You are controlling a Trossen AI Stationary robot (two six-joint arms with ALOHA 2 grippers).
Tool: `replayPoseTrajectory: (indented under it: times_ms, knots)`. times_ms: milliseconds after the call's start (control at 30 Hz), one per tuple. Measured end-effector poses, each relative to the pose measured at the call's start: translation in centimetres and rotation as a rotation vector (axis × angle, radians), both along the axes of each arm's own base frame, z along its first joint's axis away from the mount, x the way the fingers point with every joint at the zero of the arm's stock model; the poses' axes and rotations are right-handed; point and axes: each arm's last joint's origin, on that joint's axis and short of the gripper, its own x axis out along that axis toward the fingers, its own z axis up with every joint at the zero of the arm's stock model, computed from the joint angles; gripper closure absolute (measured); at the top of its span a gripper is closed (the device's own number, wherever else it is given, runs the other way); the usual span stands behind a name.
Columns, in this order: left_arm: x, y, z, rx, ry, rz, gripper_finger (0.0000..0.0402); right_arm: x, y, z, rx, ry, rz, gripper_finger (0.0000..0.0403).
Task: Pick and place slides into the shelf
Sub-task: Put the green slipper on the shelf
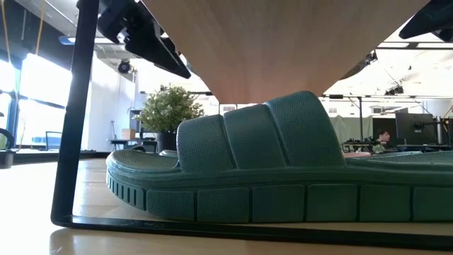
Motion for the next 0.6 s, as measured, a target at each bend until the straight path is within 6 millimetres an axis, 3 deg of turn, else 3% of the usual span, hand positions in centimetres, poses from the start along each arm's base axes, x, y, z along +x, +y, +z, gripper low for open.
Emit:
replayPoseTrajectory:
  times_ms: [167, 333, 467, 600]
  knots:
    - [-1.0, -0.3, 0.2, -0.109, 0.043, 0.012, 0.0181, 0.0, 0.0, 0.0, -0.001, 0.0, 0.001, 0.0403]
    - [-3.0, -1.3, 0.5, -0.4, 0.155, -0.041, 0.0181, 0.0, 0.0, 0.0, 0.0, 0.001, -0.001, 0.0403]
    - [-5.1, -2.4, 0.2, -0.666, 0.363, -0.065, 0.0181, 0.0, 0.0, 0.0, 0.0, 0.001, 0.0, 0.0403]
    - [-7.7, -3.5, -0.6, -0.769, 0.653, -0.067, 0.0181, 0.0, 0.1, -0.1, 0.02, 0.015, 0.006, 0.0403]
